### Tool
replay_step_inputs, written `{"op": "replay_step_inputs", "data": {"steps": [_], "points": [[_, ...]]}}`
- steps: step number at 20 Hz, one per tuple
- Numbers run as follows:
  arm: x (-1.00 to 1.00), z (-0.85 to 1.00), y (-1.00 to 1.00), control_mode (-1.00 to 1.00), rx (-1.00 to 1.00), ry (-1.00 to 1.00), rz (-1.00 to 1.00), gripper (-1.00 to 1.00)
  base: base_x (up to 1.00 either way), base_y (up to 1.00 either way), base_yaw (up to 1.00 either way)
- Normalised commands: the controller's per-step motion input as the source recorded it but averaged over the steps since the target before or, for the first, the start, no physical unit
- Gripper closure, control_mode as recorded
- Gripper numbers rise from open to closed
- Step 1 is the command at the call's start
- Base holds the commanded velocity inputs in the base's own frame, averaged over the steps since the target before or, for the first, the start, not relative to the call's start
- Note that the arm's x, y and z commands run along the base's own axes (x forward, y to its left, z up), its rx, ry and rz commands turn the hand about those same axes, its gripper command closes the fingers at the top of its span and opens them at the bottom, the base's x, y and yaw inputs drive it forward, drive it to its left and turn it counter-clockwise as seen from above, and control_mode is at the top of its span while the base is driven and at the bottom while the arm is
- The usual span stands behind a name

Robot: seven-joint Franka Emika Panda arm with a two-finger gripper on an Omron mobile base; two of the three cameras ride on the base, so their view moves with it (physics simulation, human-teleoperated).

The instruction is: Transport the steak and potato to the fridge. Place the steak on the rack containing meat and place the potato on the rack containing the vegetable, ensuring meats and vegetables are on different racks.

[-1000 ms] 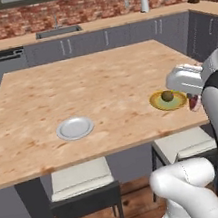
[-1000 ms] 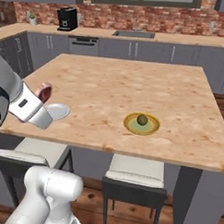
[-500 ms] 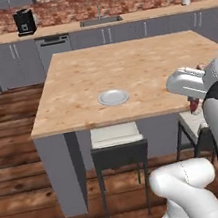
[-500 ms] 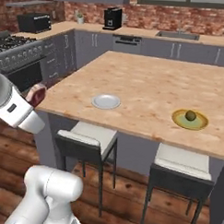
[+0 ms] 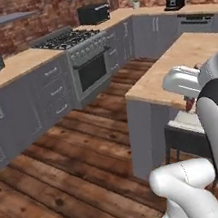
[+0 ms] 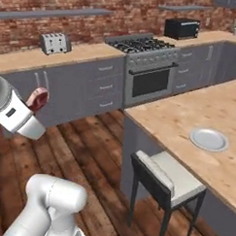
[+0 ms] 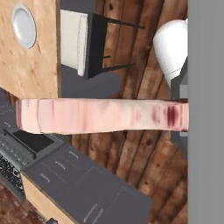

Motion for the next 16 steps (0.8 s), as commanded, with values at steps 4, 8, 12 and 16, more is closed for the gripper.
{"op": "replay_step_inputs", "data": {"steps": [4,8,12,16], "points": [[0.0,0.0,0.0,1.0,0.0,0.0,0.0,1.0,0.0,-0.13,1.0],[0.0,0.0,0.0,1.0,0.0,0.0,0.0,1.0,0.0,-0.06,1.0],[0.0,0.0,0.0,1.0,0.0,0.0,0.0,1.0,0.0,0.0,1.0],[0.0,0.0,0.0,1.0,0.0,0.0,0.0,1.0,0.0,0.0,1.0]]}}
